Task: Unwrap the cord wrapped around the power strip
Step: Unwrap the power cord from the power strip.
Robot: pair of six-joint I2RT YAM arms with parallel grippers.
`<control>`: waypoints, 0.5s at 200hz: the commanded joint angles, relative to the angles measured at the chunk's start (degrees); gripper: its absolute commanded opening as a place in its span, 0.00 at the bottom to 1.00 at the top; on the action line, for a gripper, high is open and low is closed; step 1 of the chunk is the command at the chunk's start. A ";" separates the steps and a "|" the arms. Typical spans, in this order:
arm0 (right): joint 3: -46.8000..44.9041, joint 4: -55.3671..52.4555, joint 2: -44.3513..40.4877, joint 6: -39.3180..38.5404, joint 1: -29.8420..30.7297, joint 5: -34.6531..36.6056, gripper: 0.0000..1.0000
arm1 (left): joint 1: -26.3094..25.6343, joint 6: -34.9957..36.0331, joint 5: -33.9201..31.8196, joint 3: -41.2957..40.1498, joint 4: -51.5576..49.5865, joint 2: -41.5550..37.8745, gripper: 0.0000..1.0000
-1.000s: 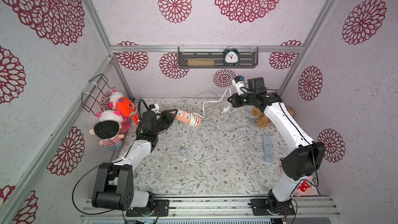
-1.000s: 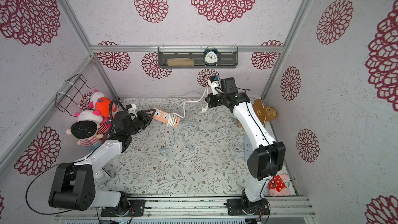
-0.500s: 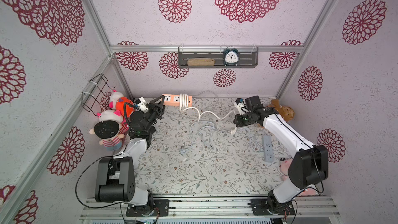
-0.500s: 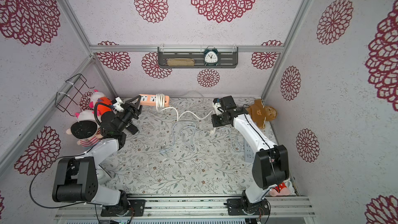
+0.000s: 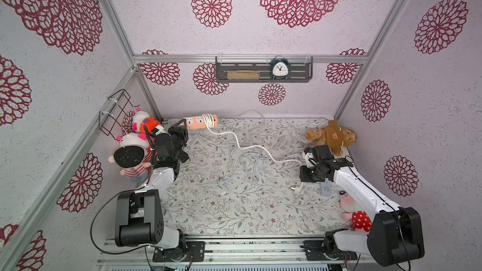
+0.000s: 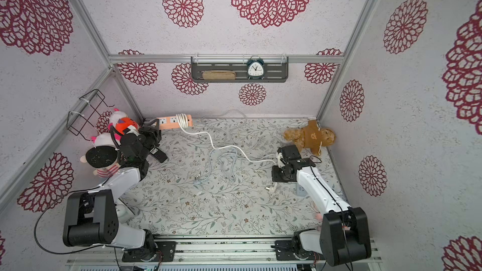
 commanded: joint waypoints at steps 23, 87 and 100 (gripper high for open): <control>-2.66 0.22 -3.00 2.94 -5.24 2.33 0.00 | 4.18 -6.18 0.11 -5.03 6.83 -5.43 0.00; -6.25 2.98 -1.52 1.37 -7.27 -5.54 0.10 | -0.03 -1.02 3.59 -4.22 0.87 -8.43 0.00; -5.49 2.74 -1.86 0.75 -7.27 -7.30 0.28 | -2.81 0.51 3.29 -4.06 -0.05 -9.05 0.00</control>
